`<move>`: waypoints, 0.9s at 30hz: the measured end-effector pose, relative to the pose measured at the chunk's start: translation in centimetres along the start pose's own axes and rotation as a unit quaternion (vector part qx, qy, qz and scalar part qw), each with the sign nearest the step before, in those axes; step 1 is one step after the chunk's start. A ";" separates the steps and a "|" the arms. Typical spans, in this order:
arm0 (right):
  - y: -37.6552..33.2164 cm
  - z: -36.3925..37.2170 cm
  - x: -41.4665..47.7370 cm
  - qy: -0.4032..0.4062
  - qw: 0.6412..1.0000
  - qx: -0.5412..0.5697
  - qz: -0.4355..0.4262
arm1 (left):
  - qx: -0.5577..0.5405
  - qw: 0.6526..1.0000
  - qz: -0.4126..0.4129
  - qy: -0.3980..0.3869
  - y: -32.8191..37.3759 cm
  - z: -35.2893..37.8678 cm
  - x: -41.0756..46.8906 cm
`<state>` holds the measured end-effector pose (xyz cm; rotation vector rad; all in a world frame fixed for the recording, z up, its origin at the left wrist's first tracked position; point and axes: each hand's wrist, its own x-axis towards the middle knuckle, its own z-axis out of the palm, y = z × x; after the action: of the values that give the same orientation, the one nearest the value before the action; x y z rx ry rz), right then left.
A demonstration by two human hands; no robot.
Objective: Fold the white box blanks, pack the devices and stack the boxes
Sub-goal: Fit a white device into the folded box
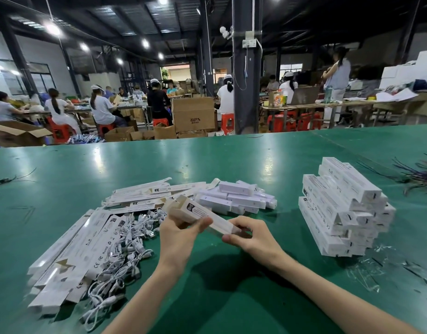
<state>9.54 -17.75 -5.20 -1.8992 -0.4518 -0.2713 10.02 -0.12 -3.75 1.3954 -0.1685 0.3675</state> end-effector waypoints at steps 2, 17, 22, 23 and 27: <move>0.0 -0.2 0.3 -0.022 0.999 0.022 0.039 | -0.003 1.000 -0.014 0.017 -0.1 -0.1 0.2; -1.6 0.1 0.8 -0.129 0.985 0.034 0.110 | -0.008 0.998 -0.047 0.040 -0.2 -0.2 0.0; -2.6 -0.2 0.9 -0.167 0.967 0.126 0.146 | -0.055 0.996 -0.075 -0.016 0.0 -0.2 -0.1; -2.8 -0.2 1.0 -0.172 0.951 0.195 0.170 | -0.064 0.994 -0.083 -0.039 0.1 -0.1 -0.2; -3.0 -0.3 1.1 -0.162 0.930 0.268 0.193 | -0.056 0.992 -0.069 -0.093 0.3 0.4 -0.8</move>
<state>9.21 -16.91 -2.10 -1.4467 -0.3161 0.4008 9.19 -0.62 -3.64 1.3209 -0.2401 0.1117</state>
